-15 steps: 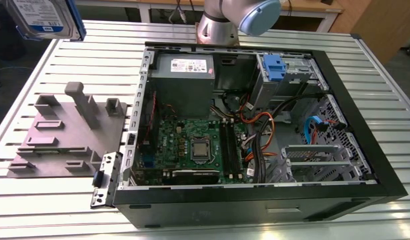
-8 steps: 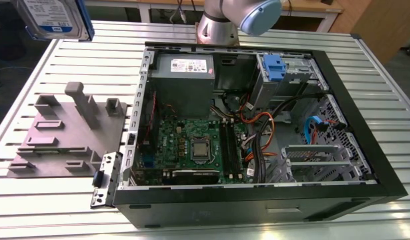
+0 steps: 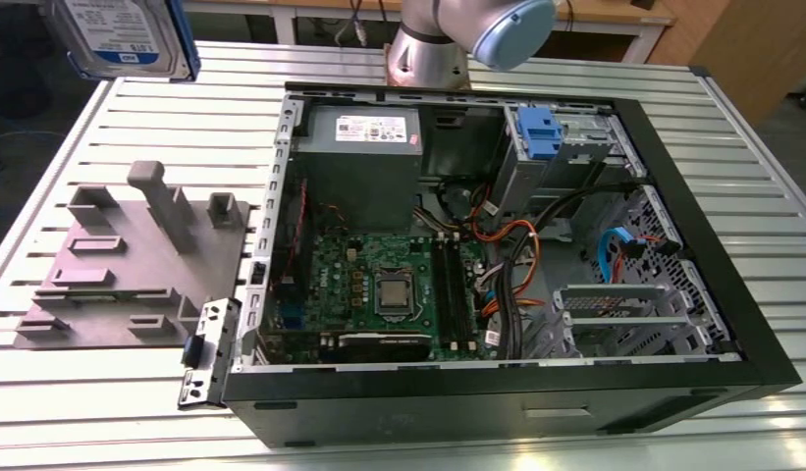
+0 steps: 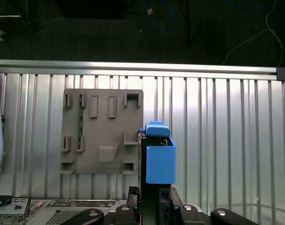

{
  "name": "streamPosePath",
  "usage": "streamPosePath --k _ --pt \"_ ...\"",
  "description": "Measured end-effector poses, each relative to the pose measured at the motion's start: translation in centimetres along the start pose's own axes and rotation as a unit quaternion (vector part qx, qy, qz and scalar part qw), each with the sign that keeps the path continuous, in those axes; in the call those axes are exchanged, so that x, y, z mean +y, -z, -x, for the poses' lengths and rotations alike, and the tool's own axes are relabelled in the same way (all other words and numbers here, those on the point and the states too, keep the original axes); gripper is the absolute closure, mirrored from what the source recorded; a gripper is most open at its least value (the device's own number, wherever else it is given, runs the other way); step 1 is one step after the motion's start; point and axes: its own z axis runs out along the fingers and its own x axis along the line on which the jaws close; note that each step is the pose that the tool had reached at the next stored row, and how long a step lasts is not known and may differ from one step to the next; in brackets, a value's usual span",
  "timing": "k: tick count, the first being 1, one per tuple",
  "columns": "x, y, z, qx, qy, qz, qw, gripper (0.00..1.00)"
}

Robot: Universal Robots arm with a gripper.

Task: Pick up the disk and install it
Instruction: 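Pick up the disk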

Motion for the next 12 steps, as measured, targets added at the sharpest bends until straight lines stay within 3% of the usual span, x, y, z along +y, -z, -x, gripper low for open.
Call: streamPosePath --k 12 --pt "-2.43 0.14 0.0 0.0 0.0 0.0 1.0 0.65"
